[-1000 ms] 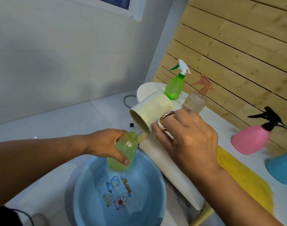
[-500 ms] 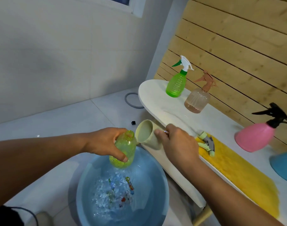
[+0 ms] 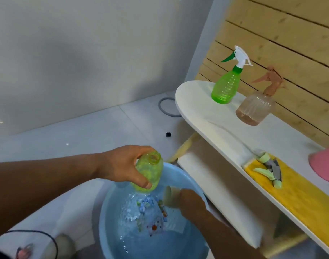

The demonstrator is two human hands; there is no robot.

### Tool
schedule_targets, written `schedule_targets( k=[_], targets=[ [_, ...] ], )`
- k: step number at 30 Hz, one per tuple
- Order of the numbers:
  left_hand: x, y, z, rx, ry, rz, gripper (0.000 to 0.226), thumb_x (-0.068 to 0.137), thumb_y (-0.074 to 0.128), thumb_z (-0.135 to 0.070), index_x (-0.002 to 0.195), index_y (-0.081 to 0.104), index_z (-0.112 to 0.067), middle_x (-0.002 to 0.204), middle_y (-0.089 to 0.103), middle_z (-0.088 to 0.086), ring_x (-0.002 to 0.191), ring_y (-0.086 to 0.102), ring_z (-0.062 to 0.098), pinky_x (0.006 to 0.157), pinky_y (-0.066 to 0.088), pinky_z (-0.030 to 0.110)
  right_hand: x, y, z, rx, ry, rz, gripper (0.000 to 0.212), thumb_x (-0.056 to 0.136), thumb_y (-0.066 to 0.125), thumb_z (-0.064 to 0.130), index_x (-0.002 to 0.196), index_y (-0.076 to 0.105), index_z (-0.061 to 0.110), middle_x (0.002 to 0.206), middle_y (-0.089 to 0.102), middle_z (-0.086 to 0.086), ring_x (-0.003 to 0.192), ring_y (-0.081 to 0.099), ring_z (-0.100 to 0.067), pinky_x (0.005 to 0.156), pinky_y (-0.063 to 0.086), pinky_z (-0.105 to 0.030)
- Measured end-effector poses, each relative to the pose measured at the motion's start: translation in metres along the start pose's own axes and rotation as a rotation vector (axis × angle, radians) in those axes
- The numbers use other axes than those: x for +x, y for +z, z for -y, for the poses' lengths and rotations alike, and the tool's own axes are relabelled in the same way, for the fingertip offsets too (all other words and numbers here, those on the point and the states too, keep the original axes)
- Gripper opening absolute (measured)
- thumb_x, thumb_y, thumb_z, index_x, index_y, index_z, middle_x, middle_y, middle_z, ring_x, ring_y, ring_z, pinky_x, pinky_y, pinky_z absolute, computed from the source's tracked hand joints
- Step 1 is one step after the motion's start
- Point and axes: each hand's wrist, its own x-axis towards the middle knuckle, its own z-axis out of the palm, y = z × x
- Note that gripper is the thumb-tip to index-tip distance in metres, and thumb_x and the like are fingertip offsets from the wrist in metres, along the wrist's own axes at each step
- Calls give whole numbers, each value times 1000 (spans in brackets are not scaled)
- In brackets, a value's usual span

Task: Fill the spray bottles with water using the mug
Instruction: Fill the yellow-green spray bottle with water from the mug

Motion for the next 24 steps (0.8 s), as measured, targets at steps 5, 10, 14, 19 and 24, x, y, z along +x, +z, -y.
schedule_targets(
  k=[5,10,14,19,24],
  targets=[
    [1,1,5,-34,5,-2,59,72,95,-33,120,63,-44,115,70,-18,110,67,4,99,55,36,20,29,-1,21,32,-9,35,104,43,18,135,60,16,137,61,-7,128,58,-26,104,44,-34],
    [6,2,7,-31,5,-1,58,73,95,-33,120,63,-43,116,69,-19,111,66,2,97,53,29,32,52,18,14,61,54,31,103,46,20,128,65,15,131,67,-6,124,62,-24,102,48,-33],
    [7,1,8,-34,3,10,57,74,95,-34,120,63,-43,115,69,-19,111,66,3,97,54,30,30,59,21,159,61,36,30,104,44,25,122,67,18,127,67,-3,122,62,-23,96,47,-30],
    [3,-1,11,-15,-20,14,59,72,95,-37,120,61,-45,114,69,-21,109,66,2,97,56,32,27,42,11,627,138,-55,39,100,52,24,61,46,24,75,56,1,76,55,-17,64,37,-26],
    [-5,-9,10,14,-36,24,58,70,95,-37,118,63,-43,113,70,-20,107,67,1,99,56,36,0,3,6,904,198,-55,30,89,62,28,62,57,16,59,51,2,52,44,-14,46,31,-23]
  ],
)
